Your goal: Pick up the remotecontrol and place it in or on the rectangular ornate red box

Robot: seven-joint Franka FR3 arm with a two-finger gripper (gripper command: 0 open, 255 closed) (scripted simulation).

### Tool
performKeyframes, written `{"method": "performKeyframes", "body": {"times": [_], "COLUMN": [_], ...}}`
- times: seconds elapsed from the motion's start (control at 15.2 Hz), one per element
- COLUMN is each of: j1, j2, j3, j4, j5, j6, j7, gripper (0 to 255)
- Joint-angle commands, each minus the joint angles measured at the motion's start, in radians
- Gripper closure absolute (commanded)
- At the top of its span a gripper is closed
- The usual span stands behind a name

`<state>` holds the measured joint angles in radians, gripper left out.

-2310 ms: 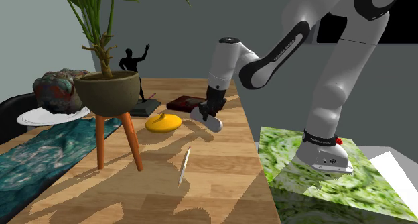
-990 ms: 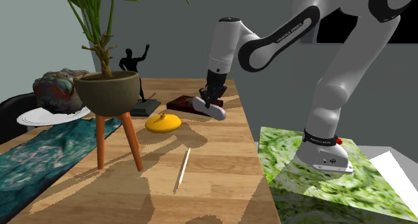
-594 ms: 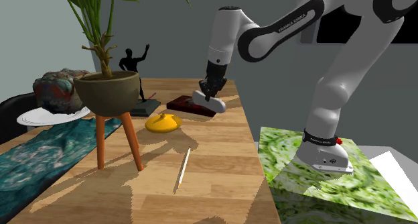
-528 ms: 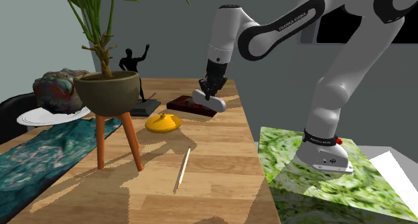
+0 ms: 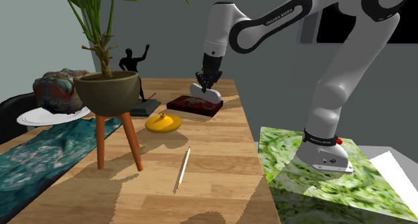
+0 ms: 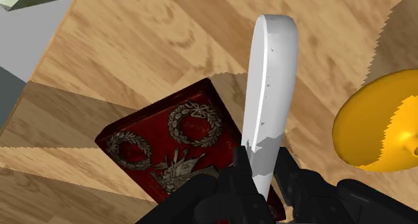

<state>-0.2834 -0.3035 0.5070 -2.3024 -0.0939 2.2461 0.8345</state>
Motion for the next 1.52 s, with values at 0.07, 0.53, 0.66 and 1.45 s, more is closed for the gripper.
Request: {"method": "performKeyframes", "body": {"times": [0.07,0.53,0.66,1.45], "j1": [-0.035,-0.107,-0.123,-0.128], "j2": [0.063,0.227,0.278,0.356], "j3": [-0.028,-0.090,-0.105,-0.114], "j4": [0.057,0.215,0.270,0.208], "j5": [-0.031,-0.094,-0.110,-0.174], "j6": [0.008,0.014,0.010,0.140], "j7": [-0.043,-0.139,-0.165,-0.120], "gripper": [255,255,255,255]}}
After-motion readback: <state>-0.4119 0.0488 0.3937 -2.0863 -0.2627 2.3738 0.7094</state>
